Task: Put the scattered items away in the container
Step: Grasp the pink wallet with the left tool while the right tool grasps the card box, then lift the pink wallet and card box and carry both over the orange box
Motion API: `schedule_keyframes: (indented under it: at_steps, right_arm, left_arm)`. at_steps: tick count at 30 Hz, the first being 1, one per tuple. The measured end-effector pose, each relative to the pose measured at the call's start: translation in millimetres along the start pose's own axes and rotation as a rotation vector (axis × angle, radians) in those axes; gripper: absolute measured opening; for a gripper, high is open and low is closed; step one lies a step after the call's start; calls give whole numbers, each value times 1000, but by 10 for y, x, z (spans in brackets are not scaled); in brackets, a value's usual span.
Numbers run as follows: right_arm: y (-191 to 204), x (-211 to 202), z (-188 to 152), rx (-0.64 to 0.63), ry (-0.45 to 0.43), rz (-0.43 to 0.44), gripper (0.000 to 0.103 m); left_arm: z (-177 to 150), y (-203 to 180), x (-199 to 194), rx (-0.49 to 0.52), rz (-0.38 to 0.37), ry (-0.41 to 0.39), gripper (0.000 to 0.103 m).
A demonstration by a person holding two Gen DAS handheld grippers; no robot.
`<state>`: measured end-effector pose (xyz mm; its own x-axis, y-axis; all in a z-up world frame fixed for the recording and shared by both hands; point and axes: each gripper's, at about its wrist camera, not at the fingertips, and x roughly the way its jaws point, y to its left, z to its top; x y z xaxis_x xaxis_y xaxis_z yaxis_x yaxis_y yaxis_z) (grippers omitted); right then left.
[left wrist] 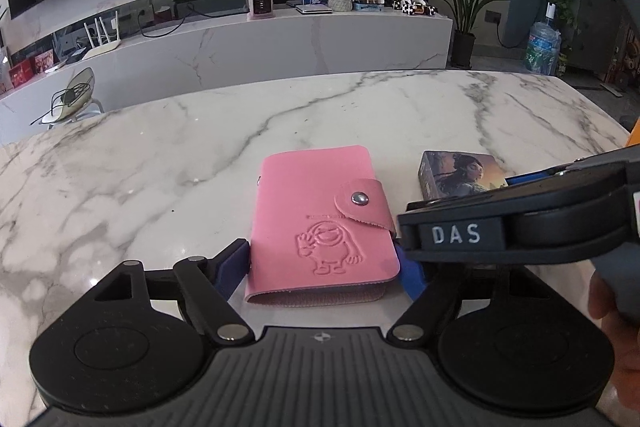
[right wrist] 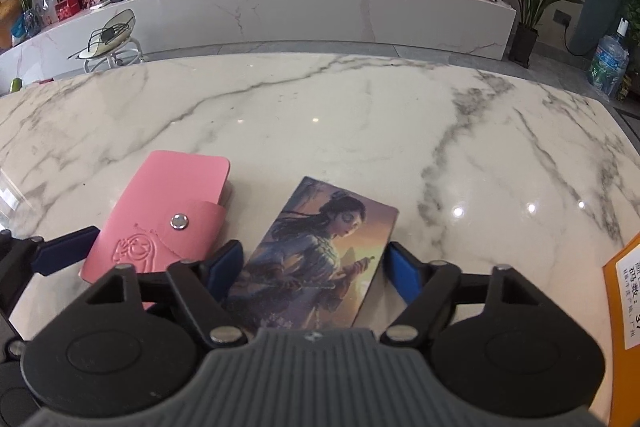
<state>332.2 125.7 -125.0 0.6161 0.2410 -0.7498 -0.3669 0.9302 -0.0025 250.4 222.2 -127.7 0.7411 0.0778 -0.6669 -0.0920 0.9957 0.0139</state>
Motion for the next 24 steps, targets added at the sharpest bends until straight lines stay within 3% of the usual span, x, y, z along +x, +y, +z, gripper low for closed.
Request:
schedule_keyframes:
  at_steps: [8,24]
  right_arm:
    - [-82,-104,-60,-6,25,18,64]
    - [-235,-704,-561,39,169,71,63]
  left_arm:
    - [-52,8,-123,-15,21,34,85]
    - [-347,-132,-782,20,52,97,84]
